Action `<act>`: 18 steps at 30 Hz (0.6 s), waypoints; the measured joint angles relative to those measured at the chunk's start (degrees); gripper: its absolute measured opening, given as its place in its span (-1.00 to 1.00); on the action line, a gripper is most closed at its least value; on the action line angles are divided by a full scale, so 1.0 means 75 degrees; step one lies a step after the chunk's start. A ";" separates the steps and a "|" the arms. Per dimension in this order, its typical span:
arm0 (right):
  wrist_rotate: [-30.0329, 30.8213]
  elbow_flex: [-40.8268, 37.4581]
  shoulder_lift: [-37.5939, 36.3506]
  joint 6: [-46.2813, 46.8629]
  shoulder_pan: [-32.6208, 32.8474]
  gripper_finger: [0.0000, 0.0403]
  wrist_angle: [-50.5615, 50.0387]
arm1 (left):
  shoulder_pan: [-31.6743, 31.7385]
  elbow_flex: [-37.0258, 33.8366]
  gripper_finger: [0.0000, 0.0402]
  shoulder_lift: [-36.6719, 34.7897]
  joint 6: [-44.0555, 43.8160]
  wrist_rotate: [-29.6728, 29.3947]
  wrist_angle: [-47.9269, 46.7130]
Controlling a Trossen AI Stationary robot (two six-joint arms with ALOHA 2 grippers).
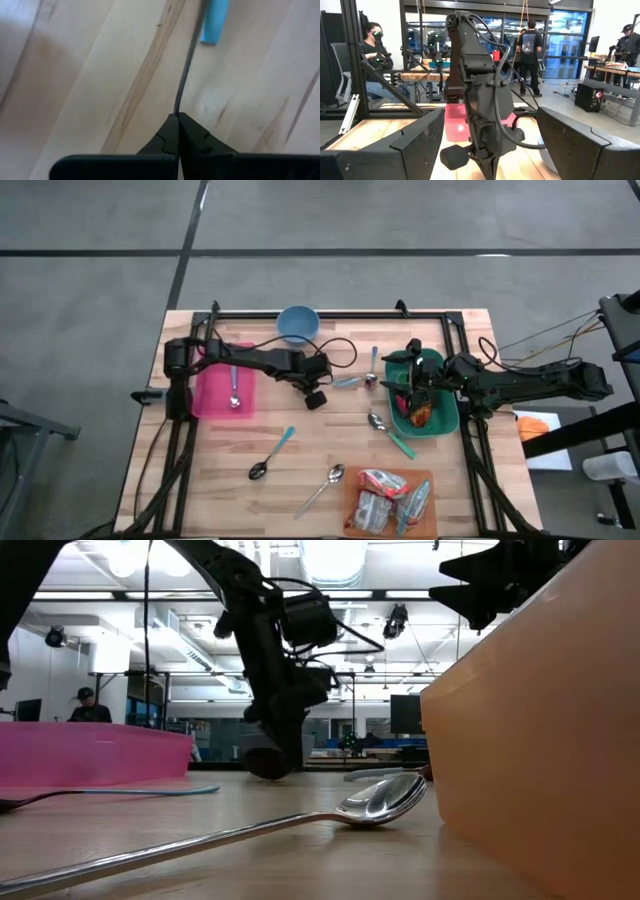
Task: Pick & Place Food Item
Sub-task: Put the black spoon into the pink bin
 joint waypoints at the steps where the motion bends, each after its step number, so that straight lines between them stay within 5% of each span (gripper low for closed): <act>1: -0.0001 -0.0002 0.0000 -0.0002 -0.0001 0.57 0.0001 | -0.0012 0.0000 -0.99 -0.0032 -0.0001 -0.0016 0.0005; 18: -0.0001 -0.0003 0.0000 -0.0004 -0.0001 0.57 0.0001 | -0.0032 -0.0212 -1.00 -0.0024 0.0056 -0.0061 0.0403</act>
